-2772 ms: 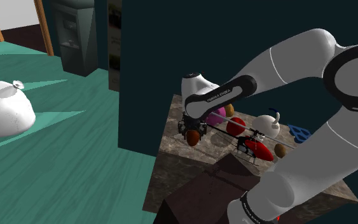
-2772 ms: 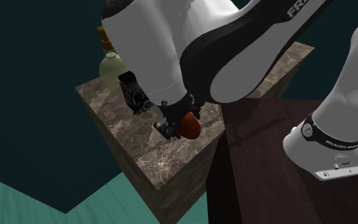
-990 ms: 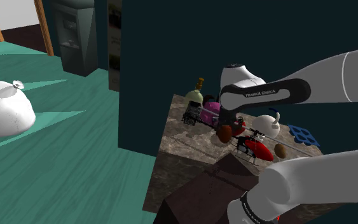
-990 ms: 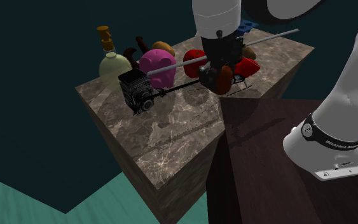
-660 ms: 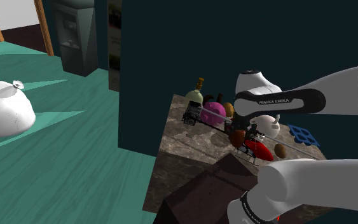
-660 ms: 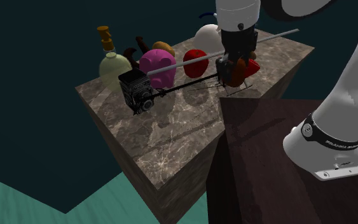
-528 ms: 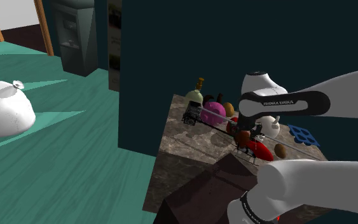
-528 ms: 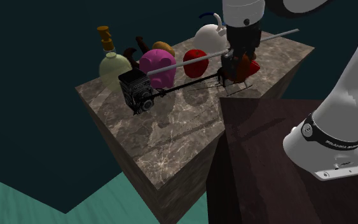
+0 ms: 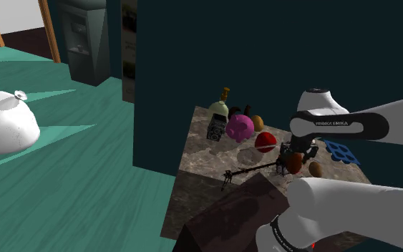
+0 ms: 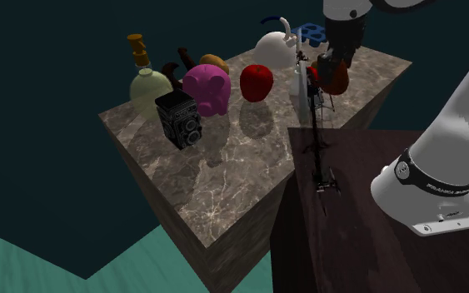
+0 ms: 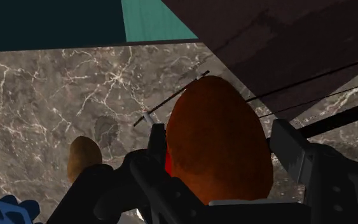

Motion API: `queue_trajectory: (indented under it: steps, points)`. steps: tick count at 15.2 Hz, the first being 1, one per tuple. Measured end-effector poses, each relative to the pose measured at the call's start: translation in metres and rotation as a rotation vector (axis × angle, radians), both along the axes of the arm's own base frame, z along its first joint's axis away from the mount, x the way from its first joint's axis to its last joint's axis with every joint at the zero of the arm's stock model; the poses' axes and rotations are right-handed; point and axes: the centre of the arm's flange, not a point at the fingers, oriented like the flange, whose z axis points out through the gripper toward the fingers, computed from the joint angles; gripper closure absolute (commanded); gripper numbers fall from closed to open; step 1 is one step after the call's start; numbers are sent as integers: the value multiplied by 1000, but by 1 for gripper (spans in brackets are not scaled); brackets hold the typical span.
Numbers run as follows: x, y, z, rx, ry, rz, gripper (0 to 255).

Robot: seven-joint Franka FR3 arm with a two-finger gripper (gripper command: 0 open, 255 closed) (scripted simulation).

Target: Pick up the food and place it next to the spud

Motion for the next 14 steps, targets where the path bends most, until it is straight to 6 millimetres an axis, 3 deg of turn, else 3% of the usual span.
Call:
queue_trajectory:
  steps: [14]
  points:
    - [-129,-133,2,1,0,0,255]
